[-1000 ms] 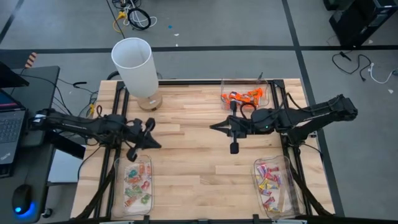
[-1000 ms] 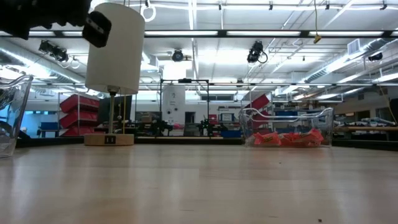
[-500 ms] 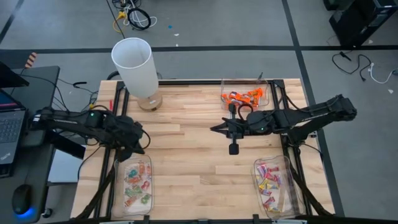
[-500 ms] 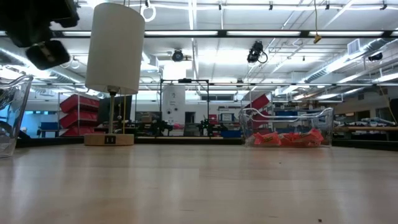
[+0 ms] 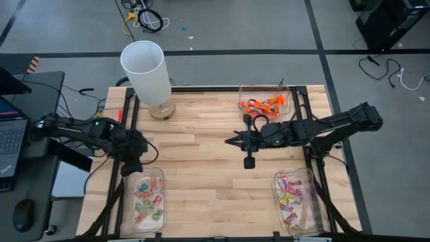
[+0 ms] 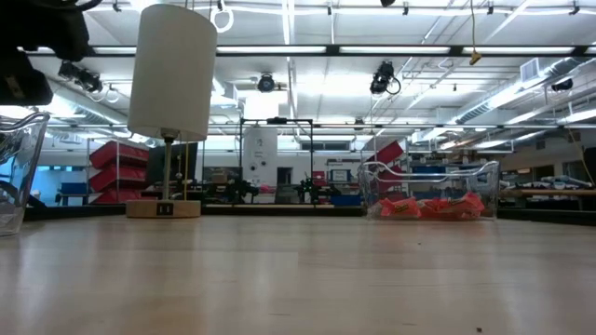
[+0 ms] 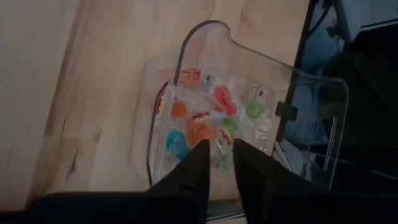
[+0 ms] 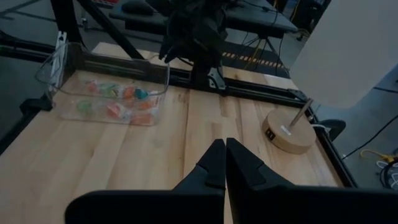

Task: Sort candy
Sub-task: Move the bottom left transparent bin to the middle left of the table

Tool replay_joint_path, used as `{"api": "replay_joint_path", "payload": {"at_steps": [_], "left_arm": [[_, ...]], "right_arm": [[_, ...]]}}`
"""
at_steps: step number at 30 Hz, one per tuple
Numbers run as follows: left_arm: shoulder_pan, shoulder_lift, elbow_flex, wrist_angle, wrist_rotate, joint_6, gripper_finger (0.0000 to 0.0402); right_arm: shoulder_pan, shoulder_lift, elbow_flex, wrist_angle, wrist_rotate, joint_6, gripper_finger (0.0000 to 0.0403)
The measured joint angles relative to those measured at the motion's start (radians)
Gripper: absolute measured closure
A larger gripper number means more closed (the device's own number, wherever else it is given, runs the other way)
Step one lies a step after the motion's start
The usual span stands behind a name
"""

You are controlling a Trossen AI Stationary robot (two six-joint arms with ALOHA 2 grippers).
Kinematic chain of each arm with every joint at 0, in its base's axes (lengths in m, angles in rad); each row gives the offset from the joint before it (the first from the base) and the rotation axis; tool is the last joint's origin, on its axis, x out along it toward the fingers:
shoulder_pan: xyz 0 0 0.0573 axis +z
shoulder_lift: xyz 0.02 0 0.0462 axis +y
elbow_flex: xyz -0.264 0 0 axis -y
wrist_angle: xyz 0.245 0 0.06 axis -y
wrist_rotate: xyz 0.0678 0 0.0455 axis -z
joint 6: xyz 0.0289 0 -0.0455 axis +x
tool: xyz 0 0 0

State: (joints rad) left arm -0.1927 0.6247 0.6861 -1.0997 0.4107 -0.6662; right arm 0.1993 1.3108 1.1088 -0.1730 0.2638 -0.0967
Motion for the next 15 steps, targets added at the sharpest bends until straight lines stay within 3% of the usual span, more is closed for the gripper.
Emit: {"api": "replay_joint_path", "payload": {"at_steps": [7,11,15], "left_arm": [[-0.020,0.003,0.000,-0.015,-0.051,0.014,0.0264],[-0.034,0.003,0.000,-0.019,-0.110,0.092,0.0258],[-0.045,0.003,0.000,-0.014,-0.112,0.113,0.0277]], "right_arm": [[-0.020,0.030,0.000,0.009,0.000,0.008,0.0402],[-0.027,0.043,0.000,0.017,0.000,0.015,0.0402],[-0.033,0.057,0.000,0.014,0.000,0.017,0.0402]]}}
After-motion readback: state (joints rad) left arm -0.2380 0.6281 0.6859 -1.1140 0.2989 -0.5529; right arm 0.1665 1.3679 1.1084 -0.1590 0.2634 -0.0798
